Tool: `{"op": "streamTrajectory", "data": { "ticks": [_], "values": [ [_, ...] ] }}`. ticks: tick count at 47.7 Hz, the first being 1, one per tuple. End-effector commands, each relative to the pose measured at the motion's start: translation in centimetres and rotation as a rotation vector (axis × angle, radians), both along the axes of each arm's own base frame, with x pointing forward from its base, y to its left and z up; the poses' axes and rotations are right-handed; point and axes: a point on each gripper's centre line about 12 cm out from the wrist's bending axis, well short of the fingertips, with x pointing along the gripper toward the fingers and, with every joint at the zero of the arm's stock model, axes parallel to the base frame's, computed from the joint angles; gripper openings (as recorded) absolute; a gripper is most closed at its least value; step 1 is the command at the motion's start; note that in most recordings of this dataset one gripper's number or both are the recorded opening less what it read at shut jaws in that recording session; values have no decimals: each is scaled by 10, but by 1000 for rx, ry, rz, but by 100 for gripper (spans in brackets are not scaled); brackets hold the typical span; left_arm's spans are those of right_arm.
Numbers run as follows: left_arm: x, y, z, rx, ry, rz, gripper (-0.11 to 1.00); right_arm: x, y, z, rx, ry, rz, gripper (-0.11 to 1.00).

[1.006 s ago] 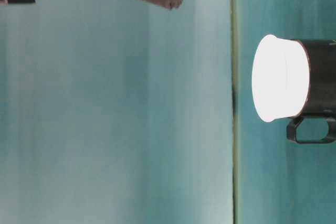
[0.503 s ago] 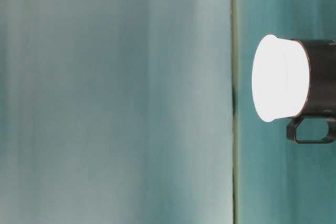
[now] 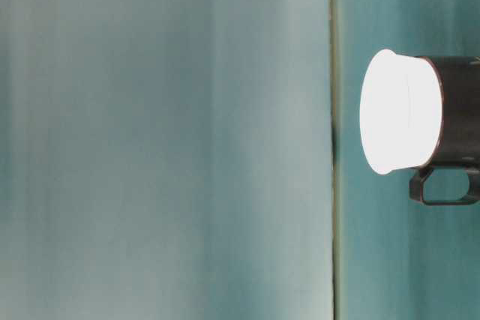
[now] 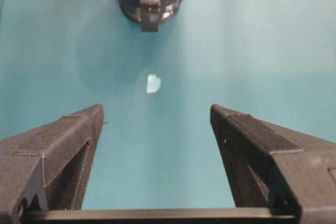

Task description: Put the paper cup into the moved cup holder.

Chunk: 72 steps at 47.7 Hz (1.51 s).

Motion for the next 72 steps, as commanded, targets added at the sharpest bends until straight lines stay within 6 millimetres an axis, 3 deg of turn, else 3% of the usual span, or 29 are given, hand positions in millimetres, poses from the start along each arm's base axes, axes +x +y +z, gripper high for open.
{"op": "streamTrajectory", "data": {
  "ticks": [1,72],
  "values": [
    [1,0,7,0,-29,-2,82,2,0,6,-9,-36,6,78],
    [0,0,7,0,-34,-2,82,2,0,3,-13,-44,9,78]
  ]
}}
